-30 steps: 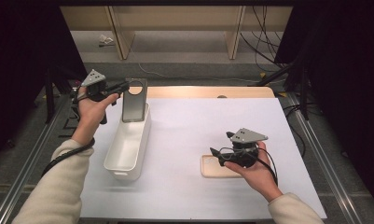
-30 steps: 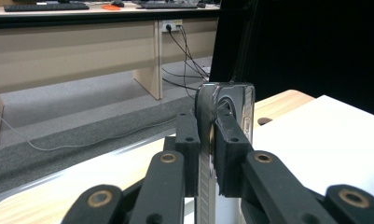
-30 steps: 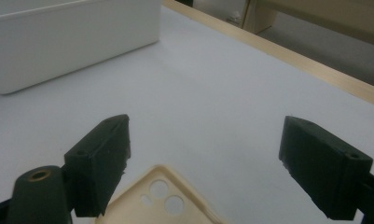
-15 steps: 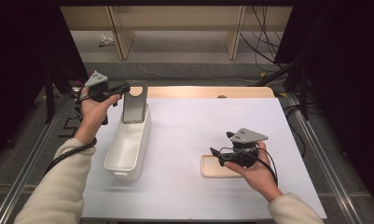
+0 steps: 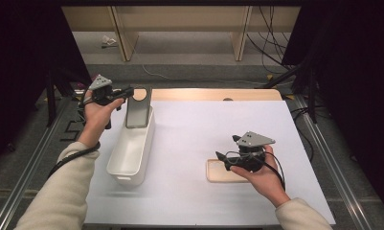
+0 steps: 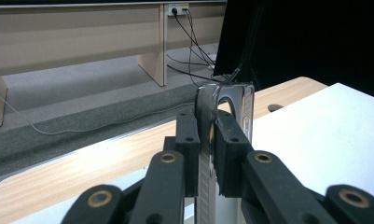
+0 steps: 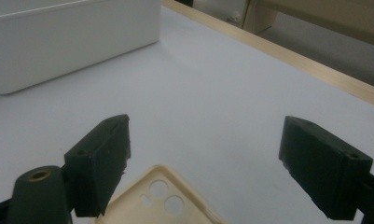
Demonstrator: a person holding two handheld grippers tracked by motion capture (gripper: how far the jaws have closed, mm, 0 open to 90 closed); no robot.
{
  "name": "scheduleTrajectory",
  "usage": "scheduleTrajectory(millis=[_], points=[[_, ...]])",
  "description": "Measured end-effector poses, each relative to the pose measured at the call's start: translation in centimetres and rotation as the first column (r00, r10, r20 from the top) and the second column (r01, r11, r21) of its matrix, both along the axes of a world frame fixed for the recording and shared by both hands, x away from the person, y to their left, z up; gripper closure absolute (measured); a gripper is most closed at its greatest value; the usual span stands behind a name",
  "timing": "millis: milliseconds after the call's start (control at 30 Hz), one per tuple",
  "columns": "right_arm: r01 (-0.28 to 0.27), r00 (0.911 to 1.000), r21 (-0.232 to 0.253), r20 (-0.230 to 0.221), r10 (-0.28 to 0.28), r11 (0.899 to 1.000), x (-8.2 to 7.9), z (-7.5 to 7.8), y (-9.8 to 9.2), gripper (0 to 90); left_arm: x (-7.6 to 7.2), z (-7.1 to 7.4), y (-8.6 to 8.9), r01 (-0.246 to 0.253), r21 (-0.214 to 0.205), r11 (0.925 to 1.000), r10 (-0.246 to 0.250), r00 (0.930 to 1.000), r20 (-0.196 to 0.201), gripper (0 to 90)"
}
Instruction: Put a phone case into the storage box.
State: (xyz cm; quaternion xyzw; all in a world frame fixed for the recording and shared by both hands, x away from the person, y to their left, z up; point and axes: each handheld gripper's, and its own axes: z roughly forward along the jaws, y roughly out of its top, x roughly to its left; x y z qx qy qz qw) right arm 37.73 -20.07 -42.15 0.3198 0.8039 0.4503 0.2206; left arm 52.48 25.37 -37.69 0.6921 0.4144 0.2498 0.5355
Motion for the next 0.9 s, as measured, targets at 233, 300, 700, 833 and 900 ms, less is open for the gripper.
scheduleTrajectory(millis=[233, 300, 700, 833, 900], points=[[0.0, 1.0, 0.0, 0.0, 0.0, 1.0, 0.0, 0.0, 0.0, 17.4, 0.2, -0.2, 0.0, -0.002, -0.001, 1.0, 0.002, 1.0, -0.005, 81.4], [0.0, 1.0, 0.0, 0.0, 0.0, 1.0, 0.0, 0.0, 0.0, 17.4, 0.3, -0.2, 0.0, -0.001, 0.002, 1.0, 0.001, 1.0, -0.007, 81.3], [0.0, 1.0, 0.001, 0.0, 0.0, 1.0, 0.0, 0.0, 0.0, 17.4, 0.8, -0.9, -0.1, -0.005, 0.004, 1.0, 0.005, 0.9996, -0.029, 81.2], [-0.001, 1.0, 0.0, 0.0, 0.001, 1.0, 0.0, 0.0, 0.0, 17.4, 1.0, -1.3, 0.0, -0.005, 0.008, 1.0, 0.005, 0.9991, -0.043, 81.0], [-0.001, 1.0, 0.0, 0.0, 0.001, 1.0, 0.0, 0.0, 0.0, 17.4, 1.1, -1.5, 0.0, -0.011, 0.007, 0.9999, 0.012, 0.9987, -0.05, 80.9]])
